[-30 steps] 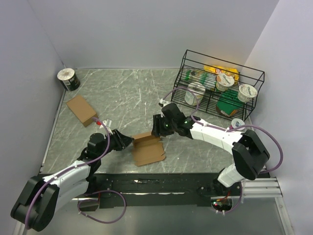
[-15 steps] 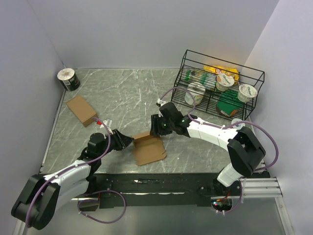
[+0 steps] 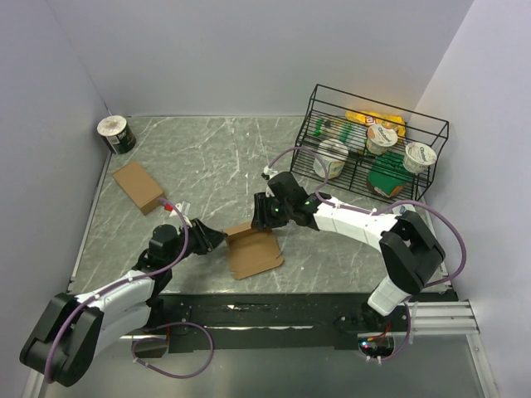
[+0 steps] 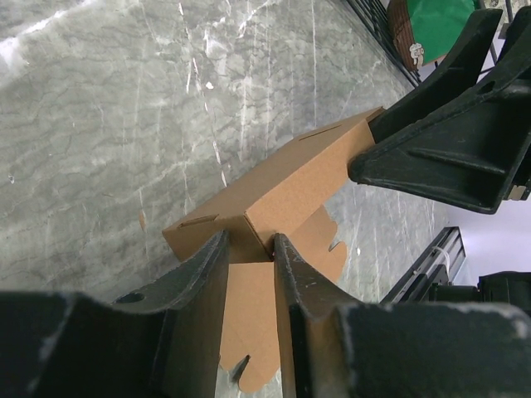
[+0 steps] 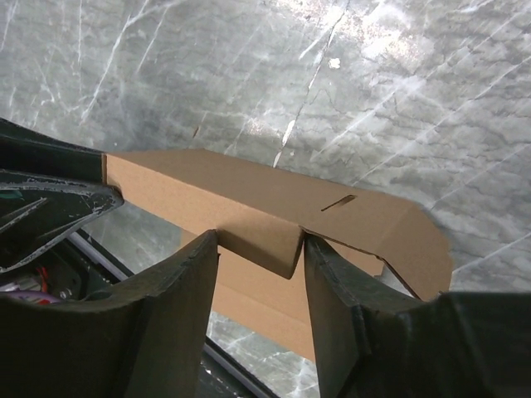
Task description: Fold the paper box
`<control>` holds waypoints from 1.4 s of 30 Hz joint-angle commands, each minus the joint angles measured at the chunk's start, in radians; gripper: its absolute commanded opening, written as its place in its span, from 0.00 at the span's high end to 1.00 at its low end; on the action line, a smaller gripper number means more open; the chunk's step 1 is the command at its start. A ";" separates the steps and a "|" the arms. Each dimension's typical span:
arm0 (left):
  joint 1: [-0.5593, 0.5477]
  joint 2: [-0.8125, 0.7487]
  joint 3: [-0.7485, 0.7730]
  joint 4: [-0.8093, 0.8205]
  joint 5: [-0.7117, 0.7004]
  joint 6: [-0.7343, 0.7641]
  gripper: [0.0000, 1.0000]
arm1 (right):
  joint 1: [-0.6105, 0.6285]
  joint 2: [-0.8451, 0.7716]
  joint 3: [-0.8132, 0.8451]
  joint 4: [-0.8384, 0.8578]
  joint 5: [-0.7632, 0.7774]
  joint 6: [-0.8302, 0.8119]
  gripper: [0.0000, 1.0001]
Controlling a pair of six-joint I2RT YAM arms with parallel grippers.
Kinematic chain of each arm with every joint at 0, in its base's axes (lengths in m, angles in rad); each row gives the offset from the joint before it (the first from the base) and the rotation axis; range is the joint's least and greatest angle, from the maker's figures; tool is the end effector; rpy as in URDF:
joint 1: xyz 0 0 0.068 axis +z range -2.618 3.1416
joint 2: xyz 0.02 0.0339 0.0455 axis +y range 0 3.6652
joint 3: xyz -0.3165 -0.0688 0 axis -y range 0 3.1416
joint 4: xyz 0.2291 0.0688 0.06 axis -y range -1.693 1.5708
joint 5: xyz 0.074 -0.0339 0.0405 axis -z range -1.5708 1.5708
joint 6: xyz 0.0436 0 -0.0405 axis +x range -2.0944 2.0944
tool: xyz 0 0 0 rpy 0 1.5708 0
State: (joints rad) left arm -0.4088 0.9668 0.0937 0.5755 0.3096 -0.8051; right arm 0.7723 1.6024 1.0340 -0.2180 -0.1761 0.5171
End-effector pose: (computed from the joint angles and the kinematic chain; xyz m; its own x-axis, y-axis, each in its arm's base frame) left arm 0.1267 -0.0694 0.2031 -0.6521 -0.4658 -0.5982 0.2537 0.6095 -0.7511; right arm 0.2368 0.2413 0.2743 -0.8242 -0.1234 -0.5527 -0.4236 0.7821 0.4570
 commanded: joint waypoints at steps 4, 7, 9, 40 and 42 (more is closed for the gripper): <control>0.001 0.020 0.011 -0.040 0.013 0.034 0.69 | -0.002 0.017 0.041 0.065 -0.028 0.015 0.53; 0.001 0.016 0.012 -0.051 -0.003 0.034 0.69 | -0.002 0.018 0.037 0.069 -0.030 0.014 0.53; 0.001 0.019 0.023 -0.065 -0.016 0.041 0.71 | -0.001 0.013 0.035 0.072 -0.025 0.008 0.53; 0.001 0.107 0.089 -0.088 -0.033 0.080 0.72 | -0.018 -0.348 -0.365 0.172 0.026 -0.025 0.25; 0.001 0.122 0.095 -0.088 -0.021 0.084 0.72 | -0.016 -0.326 -0.382 0.206 0.052 -0.023 0.27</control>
State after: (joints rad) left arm -0.4088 1.0504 0.1818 0.5316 0.2840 -0.7521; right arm 0.7601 1.2510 0.6720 -0.1078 -0.1837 0.4725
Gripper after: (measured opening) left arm 0.285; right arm 0.746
